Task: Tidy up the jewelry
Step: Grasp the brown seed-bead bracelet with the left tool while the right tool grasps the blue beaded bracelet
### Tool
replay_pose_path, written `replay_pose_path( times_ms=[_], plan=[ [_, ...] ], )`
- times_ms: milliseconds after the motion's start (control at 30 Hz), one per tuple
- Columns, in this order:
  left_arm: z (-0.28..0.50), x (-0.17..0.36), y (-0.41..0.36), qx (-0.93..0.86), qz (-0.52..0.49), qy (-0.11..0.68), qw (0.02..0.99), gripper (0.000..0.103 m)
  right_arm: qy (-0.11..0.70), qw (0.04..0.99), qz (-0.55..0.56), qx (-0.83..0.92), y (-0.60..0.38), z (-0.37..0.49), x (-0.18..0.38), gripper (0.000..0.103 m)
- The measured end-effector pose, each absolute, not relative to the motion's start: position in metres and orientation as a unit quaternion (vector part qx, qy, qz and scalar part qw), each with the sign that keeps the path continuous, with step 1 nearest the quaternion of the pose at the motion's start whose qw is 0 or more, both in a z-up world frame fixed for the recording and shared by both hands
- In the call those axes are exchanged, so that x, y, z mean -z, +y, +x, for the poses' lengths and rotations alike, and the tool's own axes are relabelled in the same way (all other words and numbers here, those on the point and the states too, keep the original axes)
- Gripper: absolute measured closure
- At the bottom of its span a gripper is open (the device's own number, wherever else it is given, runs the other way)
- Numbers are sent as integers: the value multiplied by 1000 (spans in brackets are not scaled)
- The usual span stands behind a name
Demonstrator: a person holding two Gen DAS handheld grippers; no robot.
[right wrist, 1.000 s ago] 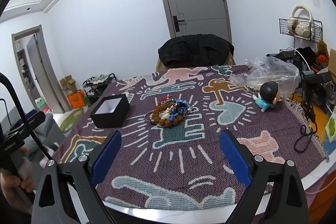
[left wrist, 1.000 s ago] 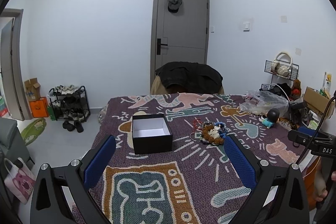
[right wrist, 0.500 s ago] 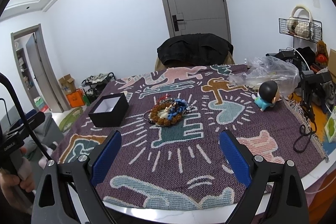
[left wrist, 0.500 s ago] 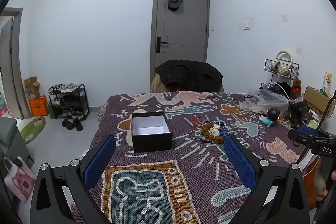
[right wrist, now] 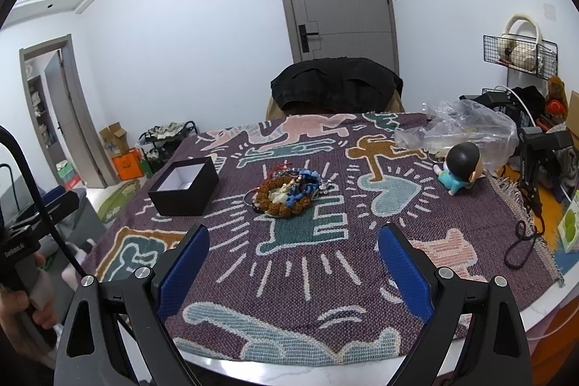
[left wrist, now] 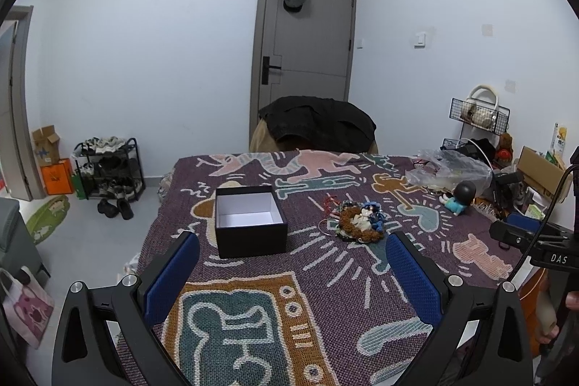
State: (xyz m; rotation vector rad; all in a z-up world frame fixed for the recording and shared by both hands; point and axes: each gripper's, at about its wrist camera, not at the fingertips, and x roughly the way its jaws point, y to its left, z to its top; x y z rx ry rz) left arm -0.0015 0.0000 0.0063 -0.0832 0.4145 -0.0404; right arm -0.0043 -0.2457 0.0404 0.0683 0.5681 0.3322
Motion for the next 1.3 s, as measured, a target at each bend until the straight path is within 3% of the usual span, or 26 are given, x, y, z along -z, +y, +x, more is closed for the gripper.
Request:
replay_pose_path(
  times_ms=[267, 467, 800, 1300],
  plan=[
    [18, -7, -4, 37, -54, 208, 976, 0, 294, 939, 41, -173, -254, 18, -40, 9],
    [43, -4, -13, 60, -58, 224, 971, 12, 315, 932, 67, -167, -266, 44, -34, 11],
    [95, 11, -36, 107, -66, 273, 954, 39, 344, 916, 109, -174, -278, 79, -19, 33],
    [180, 46, -71, 149, -71, 376, 912, 55, 372, 887, 187, -198, -279, 133, 7, 52]
  ],
)
